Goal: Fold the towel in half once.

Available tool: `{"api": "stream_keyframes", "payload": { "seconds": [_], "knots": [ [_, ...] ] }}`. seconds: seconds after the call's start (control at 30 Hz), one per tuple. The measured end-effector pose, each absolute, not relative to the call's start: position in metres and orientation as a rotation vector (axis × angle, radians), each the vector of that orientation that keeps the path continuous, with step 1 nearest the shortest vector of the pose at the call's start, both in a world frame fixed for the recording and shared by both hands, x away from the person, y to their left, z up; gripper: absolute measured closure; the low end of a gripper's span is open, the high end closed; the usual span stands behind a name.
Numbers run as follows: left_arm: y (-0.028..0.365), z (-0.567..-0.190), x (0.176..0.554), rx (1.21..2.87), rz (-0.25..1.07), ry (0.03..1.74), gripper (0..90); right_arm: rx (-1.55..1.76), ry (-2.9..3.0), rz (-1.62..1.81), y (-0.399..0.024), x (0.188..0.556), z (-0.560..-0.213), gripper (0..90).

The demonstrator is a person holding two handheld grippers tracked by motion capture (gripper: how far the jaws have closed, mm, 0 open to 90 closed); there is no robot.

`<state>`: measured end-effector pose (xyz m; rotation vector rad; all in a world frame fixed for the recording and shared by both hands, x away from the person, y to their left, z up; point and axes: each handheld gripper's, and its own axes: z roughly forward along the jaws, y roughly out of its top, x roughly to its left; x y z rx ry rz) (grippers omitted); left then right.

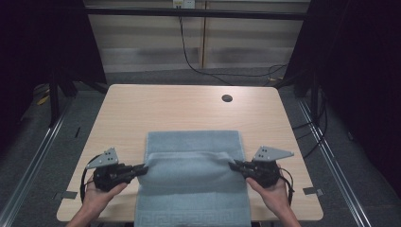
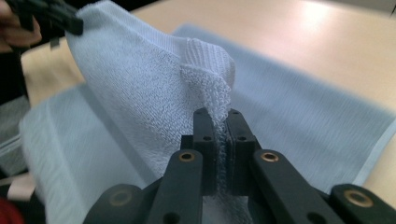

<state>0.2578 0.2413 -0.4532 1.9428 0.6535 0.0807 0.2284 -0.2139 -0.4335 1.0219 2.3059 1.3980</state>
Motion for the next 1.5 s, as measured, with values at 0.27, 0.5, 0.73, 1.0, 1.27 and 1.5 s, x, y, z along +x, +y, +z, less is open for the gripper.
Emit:
{"api": "stream_keyframes", "payload": {
  "seconds": [0.27,0.5,0.73,1.0,1.27,1.5],
  "knots": [
    [0.245,-0.479,0.216,2.038,-0.003,0.626,81.4,1.041,2.457,1.371,-0.211,0.165,-0.469,79.9],
    [0.252,-0.48,0.192,2.056,-0.053,0.6,73.9,1.016,2.528,1.404,-0.219,0.128,-0.469,67.9],
    [0.257,-0.469,0.202,1.989,-0.032,0.604,66.4,1.004,2.441,1.436,-0.224,0.138,-0.452,63.9],
    [0.233,-0.478,0.26,2.03,-0.034,0.68,63.6,1.037,2.488,1.369,-0.213,0.2,-0.47,61.7],
    [0.209,-0.49,0.339,2.052,0.058,0.811,64.2,1.087,2.485,1.236,-0.199,0.283,-0.485,59.1],
    [0.208,-0.506,0.355,2.077,0.083,0.849,66.1,1.153,2.443,1.23,-0.195,0.316,-0.495,58.2]
  ]
}}
